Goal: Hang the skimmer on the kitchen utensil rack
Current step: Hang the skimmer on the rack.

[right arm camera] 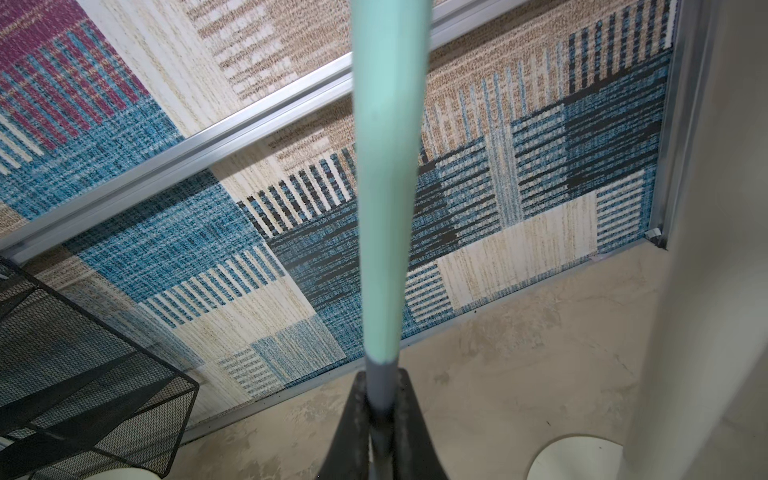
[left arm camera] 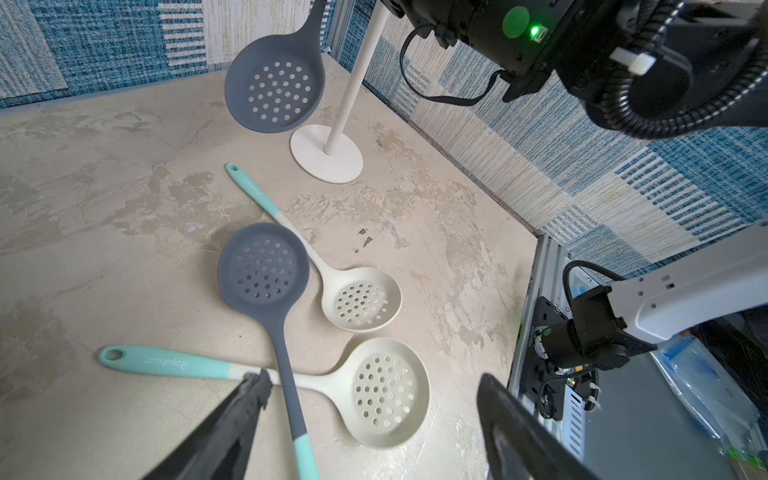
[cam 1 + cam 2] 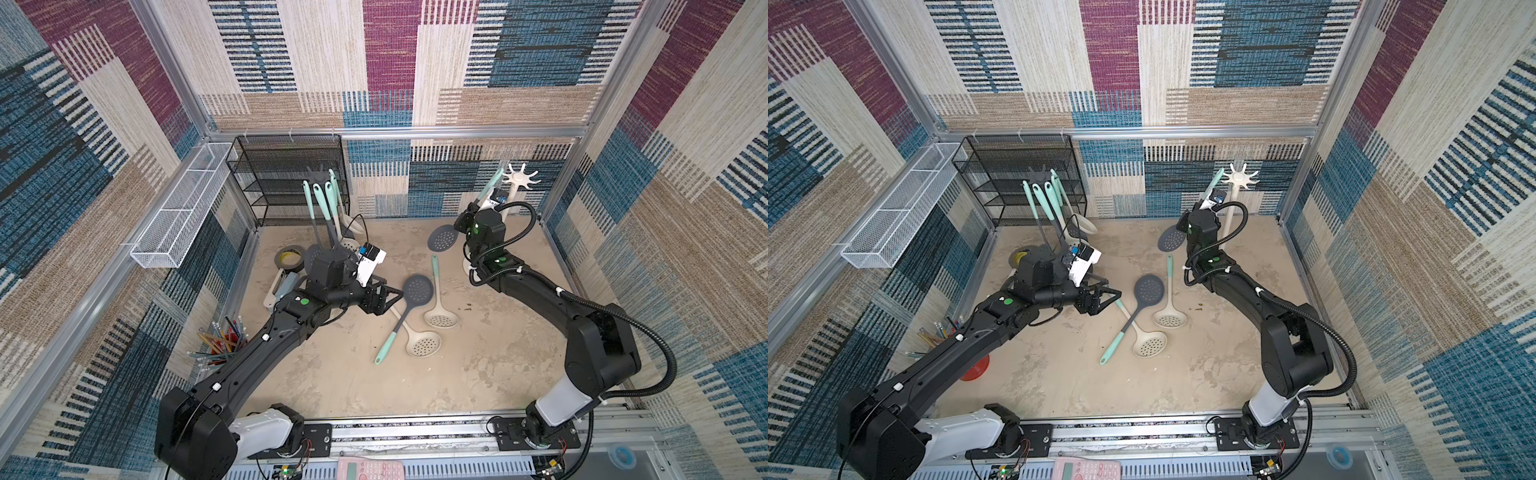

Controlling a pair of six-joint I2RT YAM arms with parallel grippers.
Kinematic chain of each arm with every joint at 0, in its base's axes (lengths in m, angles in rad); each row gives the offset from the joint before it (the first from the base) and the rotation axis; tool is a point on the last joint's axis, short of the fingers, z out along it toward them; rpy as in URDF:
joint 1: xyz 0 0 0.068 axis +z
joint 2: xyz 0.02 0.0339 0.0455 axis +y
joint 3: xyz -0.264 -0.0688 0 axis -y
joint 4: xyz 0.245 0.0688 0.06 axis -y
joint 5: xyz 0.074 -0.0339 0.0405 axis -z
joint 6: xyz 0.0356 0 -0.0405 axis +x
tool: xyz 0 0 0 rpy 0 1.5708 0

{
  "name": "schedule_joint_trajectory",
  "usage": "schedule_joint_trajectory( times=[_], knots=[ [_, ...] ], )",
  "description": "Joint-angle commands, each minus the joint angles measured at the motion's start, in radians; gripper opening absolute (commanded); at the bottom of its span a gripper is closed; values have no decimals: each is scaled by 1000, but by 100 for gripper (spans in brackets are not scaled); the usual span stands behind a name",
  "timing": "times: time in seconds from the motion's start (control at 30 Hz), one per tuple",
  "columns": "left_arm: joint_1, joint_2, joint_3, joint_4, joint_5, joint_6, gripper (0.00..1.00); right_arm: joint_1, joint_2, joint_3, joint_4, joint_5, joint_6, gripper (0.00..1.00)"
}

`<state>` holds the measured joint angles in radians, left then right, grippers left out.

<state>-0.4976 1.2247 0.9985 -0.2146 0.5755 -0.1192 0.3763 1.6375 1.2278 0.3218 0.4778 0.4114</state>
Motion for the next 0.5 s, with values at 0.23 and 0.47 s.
schedule_joint_trajectory(
  times=[0.23, 0.47],
  knots=[
    [-1, 7, -1, 26, 36, 3, 82, -16, -7, -15, -32, -4, 80, 0],
    [-2, 10, -1, 26, 38, 3, 82, -22, 5, -26, -62, -1, 125, 0]
  ],
)
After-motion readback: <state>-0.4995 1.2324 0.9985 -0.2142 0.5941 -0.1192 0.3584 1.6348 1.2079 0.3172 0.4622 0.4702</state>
